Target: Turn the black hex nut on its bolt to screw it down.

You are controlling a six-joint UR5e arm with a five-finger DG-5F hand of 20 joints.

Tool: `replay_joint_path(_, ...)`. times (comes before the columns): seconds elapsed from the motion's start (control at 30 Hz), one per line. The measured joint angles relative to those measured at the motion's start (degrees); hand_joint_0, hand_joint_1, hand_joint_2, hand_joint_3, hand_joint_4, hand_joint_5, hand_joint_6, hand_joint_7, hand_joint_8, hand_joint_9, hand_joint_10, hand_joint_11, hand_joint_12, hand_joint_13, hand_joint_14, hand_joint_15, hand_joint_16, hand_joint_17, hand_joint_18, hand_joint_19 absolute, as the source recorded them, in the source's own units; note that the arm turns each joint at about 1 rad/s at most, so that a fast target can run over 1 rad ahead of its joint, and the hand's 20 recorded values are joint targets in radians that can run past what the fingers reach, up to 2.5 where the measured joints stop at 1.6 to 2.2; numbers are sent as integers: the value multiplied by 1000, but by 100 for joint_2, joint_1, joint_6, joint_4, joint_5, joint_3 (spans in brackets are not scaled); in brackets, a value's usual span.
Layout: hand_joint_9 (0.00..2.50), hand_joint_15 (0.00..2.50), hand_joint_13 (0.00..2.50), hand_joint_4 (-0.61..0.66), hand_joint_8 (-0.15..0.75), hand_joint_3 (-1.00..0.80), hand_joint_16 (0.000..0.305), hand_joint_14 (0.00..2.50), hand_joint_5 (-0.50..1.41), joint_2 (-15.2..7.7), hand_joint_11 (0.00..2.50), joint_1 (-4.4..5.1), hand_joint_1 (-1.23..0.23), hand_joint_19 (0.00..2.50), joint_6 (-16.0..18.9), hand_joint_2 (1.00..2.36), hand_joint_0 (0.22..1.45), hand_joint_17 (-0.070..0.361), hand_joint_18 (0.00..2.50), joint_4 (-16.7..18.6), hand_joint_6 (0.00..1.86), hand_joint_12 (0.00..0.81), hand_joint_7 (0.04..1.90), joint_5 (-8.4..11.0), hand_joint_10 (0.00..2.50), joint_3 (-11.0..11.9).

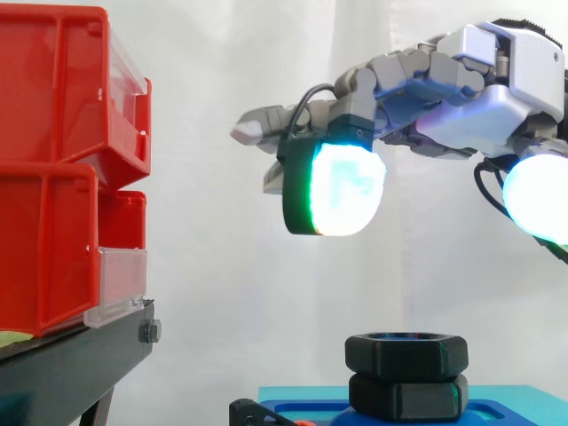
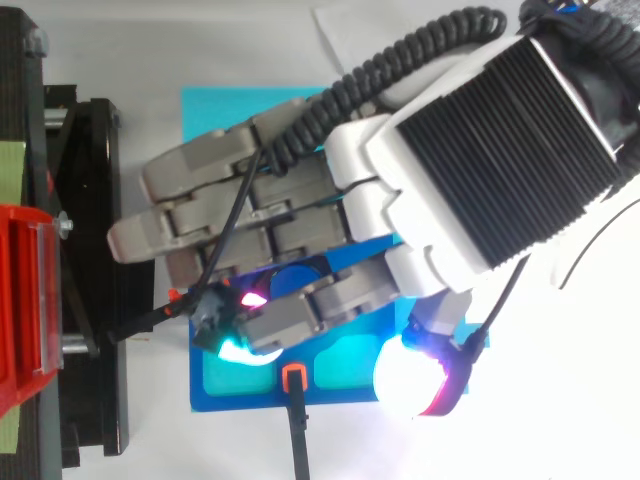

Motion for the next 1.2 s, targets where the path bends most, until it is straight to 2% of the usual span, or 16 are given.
replay_joint_path(0.2, 547, 56, 276, 331, 359, -500, 73, 1, -208, 179, 277, -106, -468, 173, -381, 1000, 353, 165, 260, -794, 502, 438, 885, 160, 5, -5)
replay_joint_path(0.4, 545, 58, 274, 329, 356, -500, 72, 0, -205, 325, 277, -230, -458, 171, -615, 1000, 363, 162, 253, -1488, 502, 433, 882, 178, 5, -27)
replay_joint_path(0.47, 547, 59, 274, 329, 358, -500, 72, 1, -205, 407, 278, -268, -454, 169, -661, 1000, 357, 163, 249, -1621, 502, 436, 885, 146, 5, -87)
replay_joint_path(0.53, 548, 61, 277, 335, 365, -500, 74, 1, -204, 557, 285, -296, -462, 170, -698, 1000, 341, 167, 257, -1697, 502, 444, 885, 130, 5, -246)
replay_joint_path(0.67, 546, 69, 278, 339, 374, -500, 77, 1, -204, 972, 289, -312, -471, 187, -717, 1000, 314, 174, 255, -1621, 502, 456, 887, 264, 4, -715)
replay_joint_path(0.83, 545, 70, 278, 336, 372, -500, 77, 0, -205, 1717, 289, -278, -475, 189, -563, 1000, 319, 173, 252, -1018, 502, 452, 886, 742, 5, -1479)
replay_joint_path(1.03, 550, 72, 276, 329, 370, -500, 77, 1, -204, 2587, 291, -212, -459, 188, -104, 1000, 321, 172, 251, -213, 502, 451, 880, 1237, 4, -2369)
replay_joint_path(1.1, 550, 74, 275, 320, 374, -500, 78, 1, -206, 2782, 289, -189, -460, 188, 81, 1000, 312, 175, 245, -97, 502, 453, 880, 1429, 5, -2684)
replay_joint_path(1.2, 546, 76, 272, 315, 373, -500, 79, 1, -207, 2889, 288, -141, -458, 183, 442, 1000, 303, 177, 222, -117, 501, 454, 881, 1755, 5, -3144)
